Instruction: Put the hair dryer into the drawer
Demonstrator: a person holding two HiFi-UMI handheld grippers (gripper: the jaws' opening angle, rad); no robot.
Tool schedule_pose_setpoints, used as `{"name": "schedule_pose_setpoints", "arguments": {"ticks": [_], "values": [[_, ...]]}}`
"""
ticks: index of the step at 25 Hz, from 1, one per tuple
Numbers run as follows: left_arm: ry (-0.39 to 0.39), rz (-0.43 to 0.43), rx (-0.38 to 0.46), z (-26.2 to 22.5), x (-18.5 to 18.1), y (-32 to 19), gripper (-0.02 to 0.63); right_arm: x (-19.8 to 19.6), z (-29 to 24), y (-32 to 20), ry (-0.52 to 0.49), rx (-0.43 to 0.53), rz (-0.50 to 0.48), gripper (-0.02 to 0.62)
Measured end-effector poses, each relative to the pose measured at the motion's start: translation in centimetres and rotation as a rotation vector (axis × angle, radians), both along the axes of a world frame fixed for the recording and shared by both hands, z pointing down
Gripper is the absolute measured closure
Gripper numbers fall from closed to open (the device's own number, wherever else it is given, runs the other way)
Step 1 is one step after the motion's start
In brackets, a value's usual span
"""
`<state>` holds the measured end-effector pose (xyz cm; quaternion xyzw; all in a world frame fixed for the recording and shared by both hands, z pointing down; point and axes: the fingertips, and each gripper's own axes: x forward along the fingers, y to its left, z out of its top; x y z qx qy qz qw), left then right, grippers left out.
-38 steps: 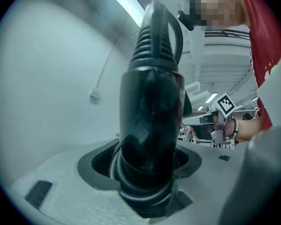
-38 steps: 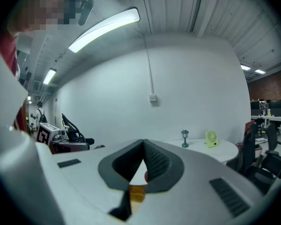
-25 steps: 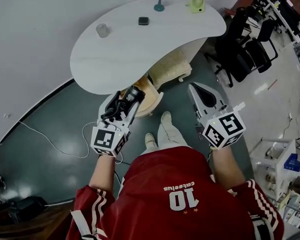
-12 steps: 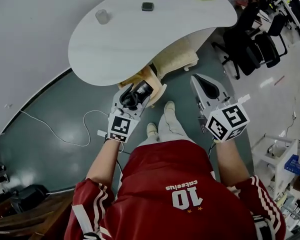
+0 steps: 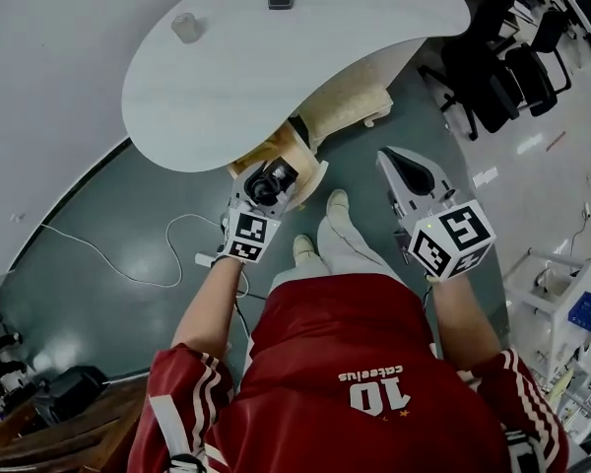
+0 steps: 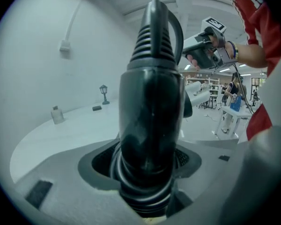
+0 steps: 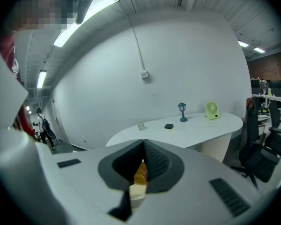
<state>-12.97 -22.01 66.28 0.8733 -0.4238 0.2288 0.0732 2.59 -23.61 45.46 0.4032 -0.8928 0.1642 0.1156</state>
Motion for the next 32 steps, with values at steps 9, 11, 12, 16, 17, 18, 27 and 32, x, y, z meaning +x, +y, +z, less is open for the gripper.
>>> {"name": "schedule_pose_setpoints", "arguments": {"ticks": [9, 11, 12, 16, 17, 18, 27, 32], "values": [[-0.136, 0.047, -0.068, 8.3, -0.3, -1.5, 0.316, -1.3, 2.7, 0.8, 0.05, -0.041, -0.061, 0.591], [-0.155, 0.054, -0.076, 9.2, -0.4, -1.8, 0.316, -1.2, 3.1, 1.0, 0.06, -0.054, -0.062, 0.591], [-0.163, 0.057, -0.08, 9.6, -0.5, -2.0, 0.316, -1.2, 3.4, 0.9, 0.064, -0.06, -0.062, 0.591], [-0.188, 0.069, -0.105, 11.3, -0.7, -2.8, 0.316, -1.3, 4.1, 0.3, 0.07, -0.076, -0.07, 0.591], [-0.187, 0.07, -0.116, 11.7, -0.7, -3.0, 0.316, -1.4, 4.2, 0.1, 0.072, -0.078, -0.075, 0.591], [-0.187, 0.073, -0.125, 11.9, -0.7, -3.2, 0.318, -1.5, 4.3, -0.1, 0.074, -0.079, -0.08, 0.591], [-0.365, 0.23, -0.111, 14.8, 0.1, -4.9, 0.318, -2.0, 5.7, -0.8, 0.08, -0.1, -0.102, 0.591], [-0.451, 0.258, -0.102, 16.4, -0.2, -5.6, 0.318, -1.1, 6.3, -1.3, 0.088, -0.114, -0.096, 0.591]]}}
